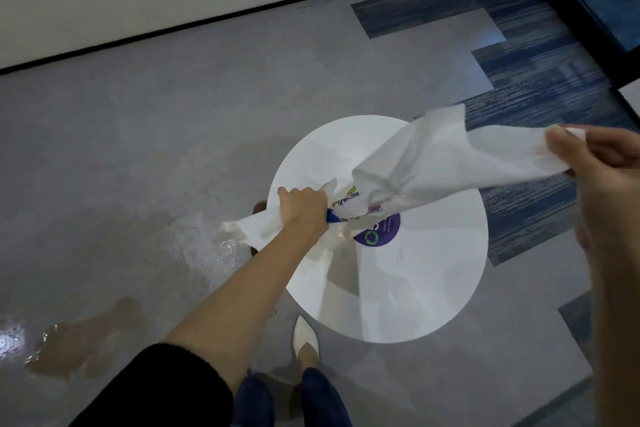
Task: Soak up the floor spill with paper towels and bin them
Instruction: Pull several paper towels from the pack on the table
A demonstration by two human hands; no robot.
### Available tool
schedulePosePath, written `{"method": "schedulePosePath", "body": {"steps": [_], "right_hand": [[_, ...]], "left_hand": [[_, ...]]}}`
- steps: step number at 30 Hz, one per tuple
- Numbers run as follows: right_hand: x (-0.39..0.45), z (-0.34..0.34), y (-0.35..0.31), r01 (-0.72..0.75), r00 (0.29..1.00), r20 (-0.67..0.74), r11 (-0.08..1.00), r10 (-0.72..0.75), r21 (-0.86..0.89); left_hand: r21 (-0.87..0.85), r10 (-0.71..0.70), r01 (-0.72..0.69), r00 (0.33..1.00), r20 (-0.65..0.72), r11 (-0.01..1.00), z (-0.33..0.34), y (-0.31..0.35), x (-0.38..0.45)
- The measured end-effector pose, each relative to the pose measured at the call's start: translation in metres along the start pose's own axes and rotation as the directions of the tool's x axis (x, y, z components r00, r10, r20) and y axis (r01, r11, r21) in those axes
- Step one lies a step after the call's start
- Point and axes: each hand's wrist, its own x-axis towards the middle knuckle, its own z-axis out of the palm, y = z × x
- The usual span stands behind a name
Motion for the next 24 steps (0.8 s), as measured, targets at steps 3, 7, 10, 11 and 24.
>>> {"method": "schedulePosePath", "body": {"steps": [3,7,10,11,24], "right_hand": [[0.0,0.001,-0.008,0.02,0.999,0.028,0.999,-0.019,-0.036],[0.0,0.001,-0.002,0.045,0.996,0.086,0.988,-0.033,-0.145],[-0.004,0.006,0.014,-0.03,0.939,0.318,0.951,0.132,-0.308],[-0.008,0.01,0.018,-0.052,0.897,0.392,0.929,0.204,-0.365],[-0.011,0.033,0.013,-0.073,0.892,0.42,0.97,0.167,-0.231]], "left_hand": [[-0.006,0.011,-0.011,1.0,0.002,1.0,0.007,-0.006,-0.004],[0.016,0.056,-0.055,0.996,-0.066,0.998,0.008,-0.01,-0.007],[0.001,0.08,-0.081,0.988,-0.134,0.997,0.011,-0.011,-0.009],[-0.01,0.076,-0.079,0.985,-0.153,0.997,0.012,-0.011,-0.01],[0.091,0.011,-0.006,0.999,-0.051,0.996,0.021,-0.009,-0.017]]}}
